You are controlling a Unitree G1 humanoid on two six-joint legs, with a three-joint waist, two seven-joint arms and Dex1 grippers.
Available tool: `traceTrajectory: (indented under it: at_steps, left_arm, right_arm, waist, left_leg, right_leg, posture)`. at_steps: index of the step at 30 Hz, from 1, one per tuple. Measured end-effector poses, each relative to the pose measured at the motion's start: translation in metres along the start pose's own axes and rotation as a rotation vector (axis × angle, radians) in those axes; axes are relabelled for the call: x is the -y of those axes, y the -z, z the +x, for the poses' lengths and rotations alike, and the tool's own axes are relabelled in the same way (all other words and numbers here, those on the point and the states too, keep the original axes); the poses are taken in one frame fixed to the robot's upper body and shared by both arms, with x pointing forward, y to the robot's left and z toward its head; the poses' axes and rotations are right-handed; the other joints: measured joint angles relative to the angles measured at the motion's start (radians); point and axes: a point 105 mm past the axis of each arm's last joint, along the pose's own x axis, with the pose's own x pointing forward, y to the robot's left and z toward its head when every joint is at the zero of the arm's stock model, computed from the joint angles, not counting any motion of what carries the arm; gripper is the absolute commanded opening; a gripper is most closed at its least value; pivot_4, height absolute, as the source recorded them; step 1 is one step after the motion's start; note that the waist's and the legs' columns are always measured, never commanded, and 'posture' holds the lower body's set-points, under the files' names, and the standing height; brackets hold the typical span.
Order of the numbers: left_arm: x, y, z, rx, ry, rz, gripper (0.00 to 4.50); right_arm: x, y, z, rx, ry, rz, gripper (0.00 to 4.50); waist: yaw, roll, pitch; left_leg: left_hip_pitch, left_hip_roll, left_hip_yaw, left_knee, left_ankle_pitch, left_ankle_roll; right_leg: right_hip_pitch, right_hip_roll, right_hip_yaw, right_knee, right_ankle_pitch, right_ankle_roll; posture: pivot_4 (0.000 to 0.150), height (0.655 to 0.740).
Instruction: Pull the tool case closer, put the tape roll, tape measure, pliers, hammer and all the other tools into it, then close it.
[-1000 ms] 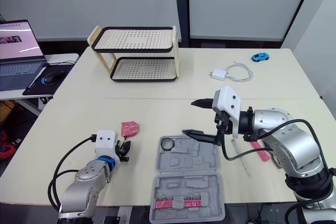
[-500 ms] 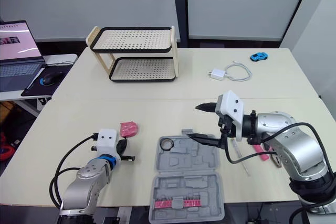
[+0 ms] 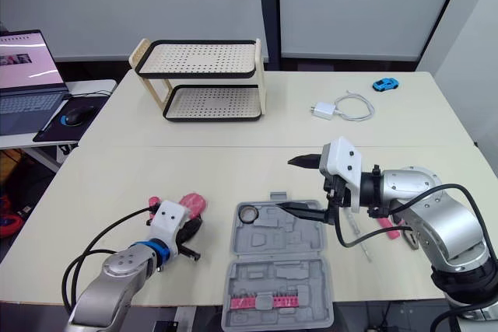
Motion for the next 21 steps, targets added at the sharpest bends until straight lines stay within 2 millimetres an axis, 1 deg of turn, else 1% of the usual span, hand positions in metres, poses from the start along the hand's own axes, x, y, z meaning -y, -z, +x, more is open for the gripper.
traceTrajectory:
  at_steps: [2,5,8,12,15,21]
  left_arm:
    - [0.006,0.004,-0.007,-0.022,0.073,0.034,0.03]
    - [0.01,0.012,-0.02,-0.074,0.16,0.072,0.03]
    - [0.014,0.019,-0.034,-0.127,0.232,0.091,0.03]
    - [0.025,0.031,-0.051,-0.194,0.329,0.091,0.03]
    - [0.03,0.036,-0.059,-0.225,0.366,0.097,0.03]
    - [0.033,0.039,-0.062,-0.237,0.383,0.101,0.03]
  right_arm:
    - [-0.008,0.003,0.001,-0.017,-0.047,-0.015,4.5]
    - [-0.016,0.007,0.002,-0.024,-0.083,-0.017,4.5]
    - [-0.018,0.008,0.002,-0.02,-0.091,-0.018,4.5]
    - [-0.018,0.006,0.003,-0.013,-0.091,-0.023,4.5]
    - [-0.021,0.006,0.005,-0.01,-0.104,-0.021,4.5]
    - [-0.023,0.006,0.006,-0.01,-0.11,-0.019,4.5]
  waist:
    - [0.0,0.0,0.0]
    - [-0.001,0.0,0.0]
    - [-0.006,0.002,0.001]
    - [-0.005,0.002,0.001]
    - [-0.004,0.002,0.001]
    - [-0.004,0.002,0.001]
  left_leg:
    - [0.0,0.0,0.0,0.0,0.0,0.0]
    - [0.0,0.001,0.0,-0.001,0.0,0.0]
    - [0.001,0.001,0.0,-0.002,0.0,0.0]
    - [0.001,0.002,0.0,-0.003,0.0,0.0]
    - [0.001,0.002,0.0,-0.003,0.0,0.0]
    - [0.001,0.002,0.0,-0.003,0.0,0.0]
  right_leg:
    - [0.0,-0.001,0.0,0.0,0.0,0.0]
    - [0.0,0.0,0.0,0.0,0.0,0.0]
    - [0.0,0.0,0.0,0.0,0.0,0.0]
    - [-0.001,0.0,0.0,-0.001,0.0,0.0]
    - [-0.001,0.0,0.001,-0.001,0.0,0.0]
    - [-0.001,0.0,0.0,-0.001,0.0,0.0]
  posture:
    - [0.15,0.74]
    - [0.15,0.74]
    - [0.15,0.74]
    - [0.15,0.74]
    - [0.15,0.74]
    - [0.15,0.74]
